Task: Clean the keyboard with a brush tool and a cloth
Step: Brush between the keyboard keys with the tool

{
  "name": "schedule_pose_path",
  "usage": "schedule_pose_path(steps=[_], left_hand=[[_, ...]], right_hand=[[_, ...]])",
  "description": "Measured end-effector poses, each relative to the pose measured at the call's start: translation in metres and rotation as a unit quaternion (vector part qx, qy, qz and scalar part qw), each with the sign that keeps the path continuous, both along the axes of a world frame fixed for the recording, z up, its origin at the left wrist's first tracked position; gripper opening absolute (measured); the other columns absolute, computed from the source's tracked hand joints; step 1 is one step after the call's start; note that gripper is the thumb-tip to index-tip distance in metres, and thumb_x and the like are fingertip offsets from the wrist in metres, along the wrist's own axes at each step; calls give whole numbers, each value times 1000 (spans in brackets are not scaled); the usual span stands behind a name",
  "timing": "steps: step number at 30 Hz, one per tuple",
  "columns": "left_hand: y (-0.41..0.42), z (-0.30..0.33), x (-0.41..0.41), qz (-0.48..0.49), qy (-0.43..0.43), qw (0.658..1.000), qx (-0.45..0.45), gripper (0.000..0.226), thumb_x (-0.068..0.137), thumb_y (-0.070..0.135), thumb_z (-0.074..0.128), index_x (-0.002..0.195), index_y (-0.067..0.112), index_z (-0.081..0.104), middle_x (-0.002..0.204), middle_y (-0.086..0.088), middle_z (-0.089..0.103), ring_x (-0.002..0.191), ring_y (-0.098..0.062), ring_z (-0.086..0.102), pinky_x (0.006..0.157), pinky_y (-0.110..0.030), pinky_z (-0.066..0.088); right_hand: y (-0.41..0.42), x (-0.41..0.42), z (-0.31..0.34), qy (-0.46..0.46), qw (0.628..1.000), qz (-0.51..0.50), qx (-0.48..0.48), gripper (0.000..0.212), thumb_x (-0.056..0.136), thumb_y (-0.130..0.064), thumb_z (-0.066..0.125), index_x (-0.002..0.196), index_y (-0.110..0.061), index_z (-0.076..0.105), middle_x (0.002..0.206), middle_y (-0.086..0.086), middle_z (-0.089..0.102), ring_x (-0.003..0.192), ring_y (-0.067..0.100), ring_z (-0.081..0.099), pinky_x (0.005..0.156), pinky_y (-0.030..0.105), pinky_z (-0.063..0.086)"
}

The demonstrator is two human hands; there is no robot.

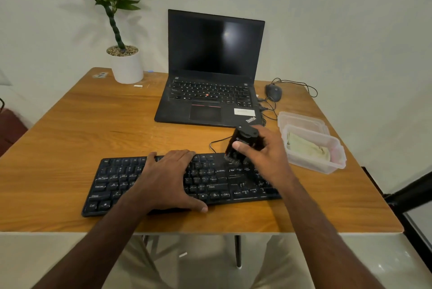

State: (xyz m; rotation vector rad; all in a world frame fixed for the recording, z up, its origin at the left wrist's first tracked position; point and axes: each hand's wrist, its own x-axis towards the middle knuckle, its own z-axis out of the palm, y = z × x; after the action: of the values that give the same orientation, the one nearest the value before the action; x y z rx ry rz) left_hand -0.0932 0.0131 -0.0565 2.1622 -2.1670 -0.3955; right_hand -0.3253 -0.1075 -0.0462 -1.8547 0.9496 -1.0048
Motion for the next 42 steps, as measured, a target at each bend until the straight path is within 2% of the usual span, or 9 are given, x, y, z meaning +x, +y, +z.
schedule_pose_path(steps=[8, 13, 15, 20, 25, 28, 30, 35, 42], left_hand=[[2, 1, 0, 2, 2, 1000, 8, 142, 45, 102, 51, 158, 29, 8, 165, 8, 16, 151, -11, 15, 121, -60, 3], [2, 0, 0, 2, 1, 1000, 1, 143, 44, 104, 50, 158, 29, 9, 165, 8, 18, 150, -11, 17, 121, -61, 4], [2, 0, 1, 2, 1, 1000, 0, 142, 43, 103, 50, 158, 29, 9, 164, 8, 19, 150, -11, 18, 121, -61, 4], [2, -3, 2, 2, 8, 1000, -8, 143, 43, 105, 48, 158, 30, 9, 165, 9, 19, 150, -11, 18, 121, -61, 5], [3, -8, 3, 3, 11, 1000, -28, 143, 41, 108, 42, 158, 31, 11, 164, 10, 21, 149, -9, 19, 121, -60, 4], [4, -7, 3, 4, 13, 1000, -28, 142, 42, 107, 43, 158, 31, 12, 163, 10, 22, 149, -10, 20, 121, -60, 5], [4, -6, 3, 2, 10, 1000, -29, 141, 43, 106, 45, 158, 31, 12, 163, 10, 22, 149, -9, 20, 121, -59, 5], [4, -7, 4, -1, 1, 1000, -25, 142, 43, 106, 44, 158, 31, 9, 164, 12, 18, 149, -8, 17, 121, -56, 5], [-2, -2, 18, -7, 1, 1000, -13, 144, 42, 105, 48, 159, 30, 9, 165, 10, 19, 150, -10, 19, 122, -56, 7]], right_hand=[[-16, -24, 12, 82, 995, 39, -28, 28, 81, -21, 82, 103, -30, 68, 94, -9, 72, 92, 12, 68, 83, 33, 55], [-11, -11, 13, 18, 999, 29, 7, 28, 81, -24, 82, 106, -27, 69, 99, -5, 71, 98, 17, 67, 83, 45, 59], [-5, -4, 5, 40, 998, 38, -25, 33, 80, -34, 81, 110, -26, 69, 99, -6, 72, 96, 18, 67, 85, 45, 58], [-12, -21, 5, 34, 999, 18, -7, 30, 82, -18, 81, 109, -21, 67, 97, -6, 72, 93, 8, 69, 80, 31, 58], [-5, -14, 2, -3, 1000, 7, -1, 28, 82, -22, 81, 107, -26, 68, 100, -8, 71, 100, 14, 66, 87, 36, 56], [6, -3, -5, 32, 998, 48, -21, 33, 82, -32, 80, 111, -37, 66, 103, -13, 71, 101, 11, 66, 87, 35, 57], [1, -3, -4, 51, 997, 42, -39, 33, 82, -30, 80, 111, -33, 67, 102, -11, 71, 98, 13, 66, 86, 34, 57], [-7, -11, 4, 7, 999, 5, -31, 28, 83, -18, 81, 104, -30, 66, 92, -15, 69, 92, 4, 63, 79, 16, 52], [-8, -17, 0, 33, 999, -3, -25, 34, 81, -26, 82, 108, -37, 64, 103, -11, 70, 100, 10, 65, 89, 39, 57]])
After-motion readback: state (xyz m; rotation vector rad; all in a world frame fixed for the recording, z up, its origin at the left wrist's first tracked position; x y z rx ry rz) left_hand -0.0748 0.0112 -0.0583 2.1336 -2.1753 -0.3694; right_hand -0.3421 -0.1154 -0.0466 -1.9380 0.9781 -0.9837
